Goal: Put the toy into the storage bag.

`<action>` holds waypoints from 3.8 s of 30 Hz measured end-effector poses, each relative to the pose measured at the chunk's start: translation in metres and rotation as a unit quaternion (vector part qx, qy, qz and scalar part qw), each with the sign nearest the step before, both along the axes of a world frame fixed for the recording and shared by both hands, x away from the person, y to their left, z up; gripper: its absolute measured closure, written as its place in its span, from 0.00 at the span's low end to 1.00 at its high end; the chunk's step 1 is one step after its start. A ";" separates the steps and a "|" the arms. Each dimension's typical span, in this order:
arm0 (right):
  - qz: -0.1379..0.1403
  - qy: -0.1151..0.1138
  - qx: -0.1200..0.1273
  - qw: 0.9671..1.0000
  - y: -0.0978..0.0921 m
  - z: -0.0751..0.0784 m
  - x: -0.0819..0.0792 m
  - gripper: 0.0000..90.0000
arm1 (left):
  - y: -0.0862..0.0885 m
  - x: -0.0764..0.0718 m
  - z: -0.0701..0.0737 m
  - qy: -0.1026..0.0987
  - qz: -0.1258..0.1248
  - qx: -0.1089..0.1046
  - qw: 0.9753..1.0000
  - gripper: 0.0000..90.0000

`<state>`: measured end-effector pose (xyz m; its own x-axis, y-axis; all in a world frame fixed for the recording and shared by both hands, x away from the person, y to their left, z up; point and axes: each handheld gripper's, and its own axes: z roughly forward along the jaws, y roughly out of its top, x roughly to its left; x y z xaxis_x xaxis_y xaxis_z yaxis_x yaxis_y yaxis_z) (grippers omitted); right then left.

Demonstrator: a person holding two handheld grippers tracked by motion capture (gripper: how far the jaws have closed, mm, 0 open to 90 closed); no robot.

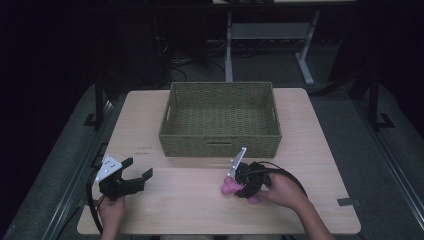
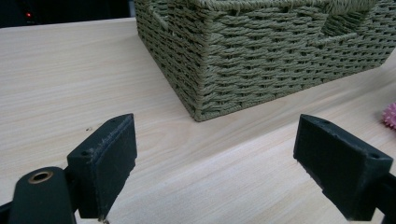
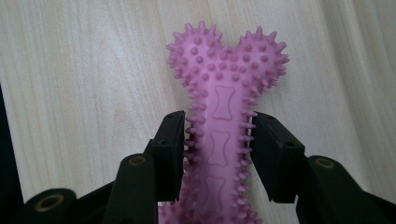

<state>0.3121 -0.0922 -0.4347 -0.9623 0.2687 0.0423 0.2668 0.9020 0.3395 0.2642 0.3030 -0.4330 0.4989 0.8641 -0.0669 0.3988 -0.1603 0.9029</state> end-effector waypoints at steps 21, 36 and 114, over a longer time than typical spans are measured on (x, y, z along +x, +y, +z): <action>0.012 0.010 0.022 1.000 -0.008 0.014 0.008 0.65 | 0.001 0.000 0.000 -0.001 0.001 -0.001 1.000 0.14; 0.021 -0.001 0.054 0.998 -0.017 0.059 0.029 0.65 | 0.001 -0.001 0.001 -0.003 0.003 -0.005 1.000 0.14; 0.002 -0.008 0.052 0.999 -0.016 0.140 0.131 0.65 | 0.002 -0.001 0.002 -0.006 0.003 -0.010 1.000 0.14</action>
<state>0.4433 -0.1083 -0.2943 -0.9642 0.2593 0.0546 0.2568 0.8632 0.4346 0.2632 0.3055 -0.4314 0.4947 0.8655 -0.0784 0.3896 -0.1402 0.9103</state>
